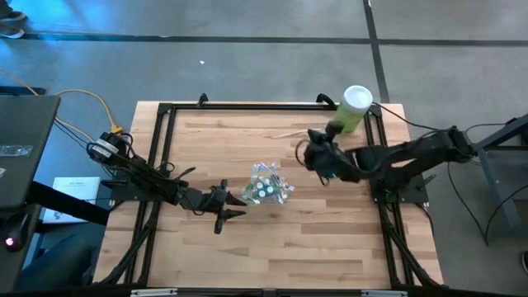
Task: Pick & Place toothbrushing station
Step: Put the orange toothbrush into the left side of the transparent organizer
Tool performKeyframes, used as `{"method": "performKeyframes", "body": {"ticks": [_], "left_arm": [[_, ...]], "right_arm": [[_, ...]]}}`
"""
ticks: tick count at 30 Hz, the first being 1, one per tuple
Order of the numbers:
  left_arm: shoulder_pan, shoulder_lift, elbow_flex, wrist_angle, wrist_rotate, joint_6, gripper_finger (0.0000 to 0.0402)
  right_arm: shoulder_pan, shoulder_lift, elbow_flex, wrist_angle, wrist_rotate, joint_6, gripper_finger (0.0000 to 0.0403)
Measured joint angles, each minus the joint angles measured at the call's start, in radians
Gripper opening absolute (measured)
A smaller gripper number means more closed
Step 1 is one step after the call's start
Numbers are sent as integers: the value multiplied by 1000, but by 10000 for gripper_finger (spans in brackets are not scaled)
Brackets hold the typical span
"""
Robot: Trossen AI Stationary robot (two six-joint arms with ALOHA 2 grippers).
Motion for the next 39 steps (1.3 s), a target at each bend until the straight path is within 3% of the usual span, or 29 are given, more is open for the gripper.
{"method": "performKeyframes", "body": {"ticks": [8,12,16,39], "left_arm": [[-51,-35,0,19,0,-2,129],[-85,-62,0,15,1,3,129],[-103,-72,0,14,0,9,129],[-102,-72,0,12,-1,10,129]], "right_arm": [[268,38,1,158,146,-327,3],[354,91,1,256,283,-508,3],[409,111,2,255,275,-525,3],[323,316,2,394,196,-611,3]]}}
